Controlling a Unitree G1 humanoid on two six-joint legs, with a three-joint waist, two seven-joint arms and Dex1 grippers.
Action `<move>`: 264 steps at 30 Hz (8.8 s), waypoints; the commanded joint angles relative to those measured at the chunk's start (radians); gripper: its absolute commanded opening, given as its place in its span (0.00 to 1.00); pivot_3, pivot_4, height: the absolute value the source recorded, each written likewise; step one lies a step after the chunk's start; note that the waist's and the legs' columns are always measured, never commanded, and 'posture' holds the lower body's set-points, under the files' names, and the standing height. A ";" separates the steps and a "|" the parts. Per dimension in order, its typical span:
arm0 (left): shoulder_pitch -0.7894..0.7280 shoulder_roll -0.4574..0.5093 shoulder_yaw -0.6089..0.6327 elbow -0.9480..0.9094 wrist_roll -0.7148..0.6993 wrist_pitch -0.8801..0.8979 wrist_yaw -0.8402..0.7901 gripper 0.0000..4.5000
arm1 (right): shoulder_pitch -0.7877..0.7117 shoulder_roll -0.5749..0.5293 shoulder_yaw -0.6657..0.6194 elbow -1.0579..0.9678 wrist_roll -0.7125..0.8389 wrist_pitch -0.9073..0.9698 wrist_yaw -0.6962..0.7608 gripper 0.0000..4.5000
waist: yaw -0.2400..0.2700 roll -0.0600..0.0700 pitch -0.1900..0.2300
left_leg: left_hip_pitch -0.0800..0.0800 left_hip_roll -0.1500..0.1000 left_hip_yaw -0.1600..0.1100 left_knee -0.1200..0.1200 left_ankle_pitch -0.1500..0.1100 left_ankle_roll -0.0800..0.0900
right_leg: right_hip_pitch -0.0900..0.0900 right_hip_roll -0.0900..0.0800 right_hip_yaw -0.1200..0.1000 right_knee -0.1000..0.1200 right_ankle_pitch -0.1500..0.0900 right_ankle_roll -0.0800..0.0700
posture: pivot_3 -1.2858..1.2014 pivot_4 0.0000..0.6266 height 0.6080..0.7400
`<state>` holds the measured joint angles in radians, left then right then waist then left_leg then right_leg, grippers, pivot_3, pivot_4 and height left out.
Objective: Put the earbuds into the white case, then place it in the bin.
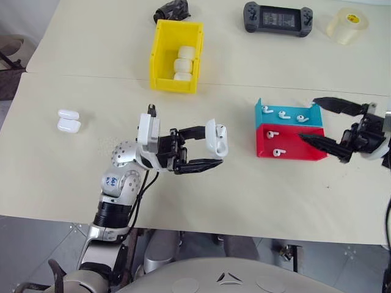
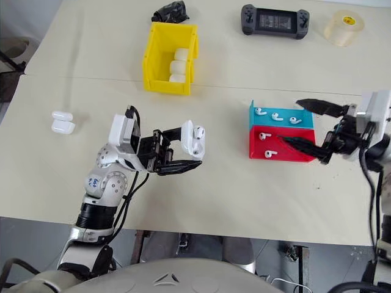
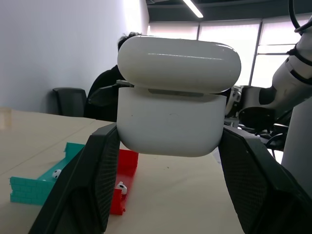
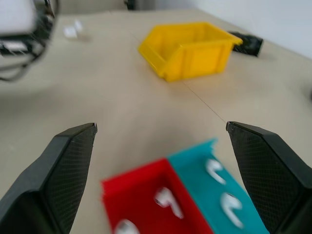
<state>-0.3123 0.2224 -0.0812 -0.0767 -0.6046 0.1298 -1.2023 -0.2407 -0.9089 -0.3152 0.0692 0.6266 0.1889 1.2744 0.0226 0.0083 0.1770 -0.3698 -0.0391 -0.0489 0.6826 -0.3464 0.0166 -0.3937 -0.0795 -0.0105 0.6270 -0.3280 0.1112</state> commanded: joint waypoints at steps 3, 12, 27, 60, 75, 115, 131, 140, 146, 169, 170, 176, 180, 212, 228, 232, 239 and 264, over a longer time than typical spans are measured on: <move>0.026 -0.006 -0.026 -0.083 0.011 -0.025 0.031 0.60 | -0.263 -0.073 0.213 0.220 -0.260 0.006 0.018 0.99 | -0.007 0.000 0.000 | 0.000 0.000 0.000 0.000 0.000 0.000 | 0.000 0.000 0.000 0.000 0.000 0.000 | 0.52 0.24 1.00; 0.060 -0.029 -0.068 -0.128 0.024 -0.041 0.082 0.60 | -0.758 0.025 0.576 0.636 -0.660 0.008 0.066 0.99 | -0.023 0.003 0.001 | -0.002 0.000 0.002 -0.002 0.001 -0.001 | -0.004 0.000 0.000 0.000 0.000 -0.001 | 0.52 0.24 1.00; 0.083 -0.031 -0.088 -0.155 0.027 -0.066 0.134 0.60 | -0.918 0.162 0.666 0.932 -0.853 -0.118 0.066 0.87 | -0.025 0.003 0.001 | -0.003 -0.001 0.001 -0.001 0.000 -0.001 | -0.004 -0.001 -0.002 0.001 0.000 -0.001 | 0.52 0.24 1.00; 0.059 -0.010 -0.065 -0.135 0.016 -0.071 0.127 0.60 | -0.935 0.181 0.664 1.057 -0.930 -0.282 0.048 0.25 | -0.025 0.003 0.001 | -0.002 -0.001 0.001 0.000 0.001 -0.001 | -0.004 -0.001 -0.002 0.002 0.000 -0.001 | 0.52 0.24 1.00; 0.045 -0.012 -0.063 -0.125 0.012 -0.068 0.125 0.60 | -0.905 0.172 0.632 1.042 -0.913 -0.277 0.080 0.25 | -0.025 0.003 0.001 | -0.002 -0.001 0.001 0.000 0.001 -0.001 | -0.004 -0.001 -0.002 0.002 0.000 -0.001 | 0.52 0.24 1.00; -0.143 -0.028 0.001 0.094 0.021 -0.069 0.065 0.60 | -0.276 0.592 -0.400 -0.405 0.630 1.221 -0.597 0.11 | -0.001 0.005 0.002 | -0.004 -0.002 -0.001 0.001 0.000 -0.001 | -0.005 -0.001 -0.002 0.009 0.000 -0.001 | 0.52 0.24 1.00; -0.178 -0.082 -0.027 0.108 0.053 -0.064 0.091 0.60 | -0.013 0.584 -0.086 -0.594 1.062 0.844 -0.960 0.11 | -0.004 0.005 0.002 | -0.004 -0.002 -0.001 0.001 0.000 0.000 | -0.005 -0.001 -0.001 0.010 0.000 -0.001 | 0.52 0.24 1.00; -0.185 -0.103 -0.027 0.099 0.053 -0.062 0.102 0.60 | 0.028 0.493 0.004 -0.590 1.048 0.752 -0.922 0.11 | -0.002 0.005 0.002 | -0.004 -0.001 -0.001 0.000 0.000 0.000 | -0.005 0.000 -0.001 0.005 0.000 -0.001 | 0.52 0.24 1.00; -0.192 -0.111 -0.025 0.100 0.054 -0.066 0.110 0.60 | 0.054 0.464 0.060 -0.599 1.002 0.716 -0.886 0.11 | -0.001 0.005 0.002 | -0.004 -0.001 -0.001 0.000 0.000 0.000 | -0.005 0.000 -0.001 0.004 0.000 -0.001 | 0.52 0.24 1.00; -0.209 -0.146 0.008 0.097 0.032 -0.057 0.144 0.60 | 0.090 0.392 0.153 -0.606 0.801 0.616 -0.771 0.19 | 0.001 0.005 0.003 | -0.004 -0.001 -0.001 0.000 0.000 0.000 | -0.004 0.000 -0.001 0.002 0.000 -0.001 | 0.52 0.24 1.00; -0.208 -0.145 0.008 0.097 0.033 -0.058 0.142 0.60 | 0.085 0.392 0.153 -0.607 0.789 0.609 -0.763 0.27 | 0.001 0.004 0.003 | -0.004 -0.001 -0.001 0.000 0.000 0.000 | -0.004 0.000 -0.001 0.002 0.000 -0.001 | 0.52 0.24 1.00; -0.209 -0.150 0.012 0.098 0.037 -0.053 0.129 0.60 | 0.084 0.387 0.152 -0.608 0.783 0.603 -0.746 0.69 | 0.002 0.004 0.003 | -0.004 -0.001 -0.001 0.000 0.000 0.000 | -0.004 0.000 -0.001 0.002 0.000 -0.001 | 0.52 0.24 1.00; -0.207 -0.147 0.011 0.096 0.038 -0.050 0.123 0.60 | 0.080 0.385 0.144 -0.605 0.772 0.586 -0.738 0.98 | 0.001 0.004 0.003 | -0.004 -0.001 -0.001 0.000 0.000 0.000 | -0.004 -0.001 -0.001 0.001 0.000 0.000 | 0.52 0.24 1.00; -0.180 -0.079 0.012 0.130 0.068 -0.050 0.102 0.60 | 0.099 0.148 0.071 -0.680 0.599 0.538 -0.406 0.01 | 0.003 0.003 0.003 | -0.004 -0.001 -0.001 0.000 0.000 0.000 | -0.003 0.000 -0.002 0.001 0.000 0.000 | 0.52 0.24 1.00; -0.160 -0.073 -0.024 0.120 0.087 -0.056 0.085 0.60 | 0.008 0.188 0.161 -0.650 0.578 0.551 -0.461 0.01 | 0.003 0.003 0.003 | -0.004 -0.001 -0.001 0.000 0.000 0.000 | -0.003 -0.001 -0.002 0.001 0.000 0.000 | 0.52 0.24 1.00; -0.155 -0.073 -0.026 0.110 0.082 -0.054 0.081 0.60 | -0.005 0.191 0.163 -0.627 0.564 0.552 -0.448 0.01 | 0.003 0.003 0.003 | -0.004 -0.001 -0.001 0.000 0.000 0.000 | -0.003 -0.001 -0.002 0.001 0.000 0.000 | 0.52 0.24 1.00; -0.138 -0.067 -0.030 0.091 0.075 -0.051 0.068 0.60 | -0.008 0.174 0.142 -0.591 0.564 0.561 -0.424 0.01 | 0.002 0.003 0.003 | -0.004 -0.001 -0.001 0.000 0.000 0.000 | -0.003 -0.001 -0.002 0.001 0.000 0.000 | 0.52 0.24 1.00; -0.100 -0.039 0.002 0.069 0.056 -0.042 0.045 0.60 | 0.025 0.074 0.026 -0.451 0.498 0.578 -0.387 0.01 | 0.003 0.003 0.003 | -0.004 -0.001 -0.001 0.000 0.000 0.000 | -0.003 -0.001 -0.002 0.001 0.000 0.000 | 0.52 0.24 1.00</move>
<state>-0.4175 0.1805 -0.0910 0.0409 -0.5165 0.0910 -1.1510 -0.2171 -0.8235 -0.2433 -0.3952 1.1386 0.7777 0.8951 0.0255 0.0114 0.1803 -0.3735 -0.0402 -0.0502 0.6826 -0.3463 0.0169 -0.3968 -0.0804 -0.0127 0.6275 -0.3282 0.1109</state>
